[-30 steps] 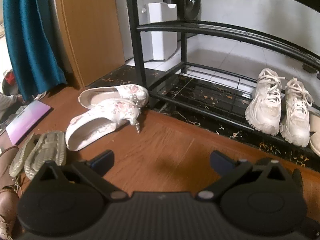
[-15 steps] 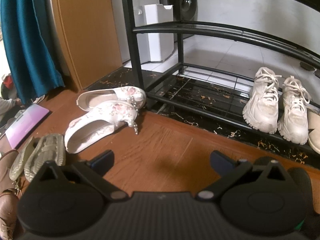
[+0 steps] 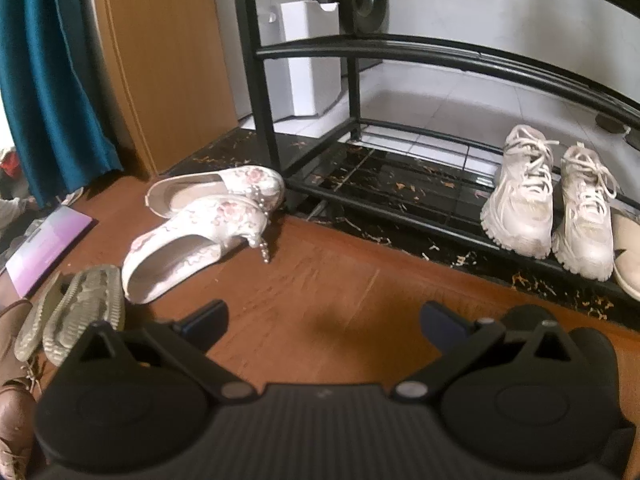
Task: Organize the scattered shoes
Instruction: 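Lift the black slippers up toward the upper rack shelf with the right tool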
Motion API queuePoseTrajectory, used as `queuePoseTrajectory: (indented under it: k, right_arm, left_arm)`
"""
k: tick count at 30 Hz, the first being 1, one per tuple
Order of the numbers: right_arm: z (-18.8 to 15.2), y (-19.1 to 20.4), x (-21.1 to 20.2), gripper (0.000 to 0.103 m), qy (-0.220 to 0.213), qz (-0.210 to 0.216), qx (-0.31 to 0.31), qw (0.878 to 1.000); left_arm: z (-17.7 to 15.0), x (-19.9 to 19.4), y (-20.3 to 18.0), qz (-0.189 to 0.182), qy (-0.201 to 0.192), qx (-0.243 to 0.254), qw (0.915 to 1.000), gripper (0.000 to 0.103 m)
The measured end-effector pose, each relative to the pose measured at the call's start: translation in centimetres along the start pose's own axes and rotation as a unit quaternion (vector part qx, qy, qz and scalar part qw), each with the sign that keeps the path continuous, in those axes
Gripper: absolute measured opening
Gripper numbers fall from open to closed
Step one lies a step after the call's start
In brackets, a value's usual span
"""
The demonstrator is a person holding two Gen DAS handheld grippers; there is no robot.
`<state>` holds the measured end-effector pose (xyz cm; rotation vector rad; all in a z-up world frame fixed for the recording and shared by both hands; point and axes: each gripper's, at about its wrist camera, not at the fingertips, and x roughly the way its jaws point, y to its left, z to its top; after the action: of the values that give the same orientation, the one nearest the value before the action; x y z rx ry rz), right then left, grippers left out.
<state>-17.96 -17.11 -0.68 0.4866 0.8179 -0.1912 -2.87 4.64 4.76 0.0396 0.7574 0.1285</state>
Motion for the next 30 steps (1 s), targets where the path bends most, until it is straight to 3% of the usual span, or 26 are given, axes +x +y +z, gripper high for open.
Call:
queuePoseTrajectory:
  k: [4, 8, 14, 18, 20, 22, 23, 30]
  right_arm:
    - [-2.6, 2.8, 2.1, 0.102, 0.037, 0.009, -0.069, 0.997]
    - [-2.5, 2.8, 4.9, 0.094, 0.081, -0.001, -0.063, 0.995]
    - [-1.0, 2.9, 6.5, 0.093, 0.054, -0.015, -0.108, 0.993]
    - [-2.2, 3.8, 7.4, 0.092, 0.024, -0.038, -0.152, 0.987]
    - [-3.0, 4.5, 7.5, 0.081, -0.006, -0.052, -0.184, 0.982]
    - [-3.3, 4.7, 7.4, 0.058, -0.032, -0.045, -0.195, 0.979]
    - [-3.3, 4.7, 7.4, 0.054, -0.039, -0.041, -0.199, 0.978]
    - [-4.2, 5.5, 8.0, 0.052, -0.082, -0.049, -0.225, 0.970]
  left_arm:
    - [0.0, -0.2, 0.2, -0.004, -0.001, -0.007, 1.0000, 0.102]
    - [0.0, 0.1, 0.4, -0.005, 0.004, -0.014, 0.9999, 0.102]
    - [0.0, 0.3, 0.4, -0.012, 0.011, -0.016, 0.9997, 0.102]
    - [0.0, 0.5, 0.5, -0.015, 0.016, -0.021, 0.9995, 0.102]
    - [0.1, 0.8, 0.5, -0.014, 0.022, -0.023, 0.9994, 0.102]
    - [0.0, 0.9, 0.5, -0.014, 0.025, -0.025, 0.9993, 0.102]
    - [0.0, 0.9, 0.5, -0.015, 0.026, -0.025, 0.9992, 0.102]
    - [-0.1, 1.2, 0.5, -0.015, 0.030, -0.025, 0.9991, 0.102]
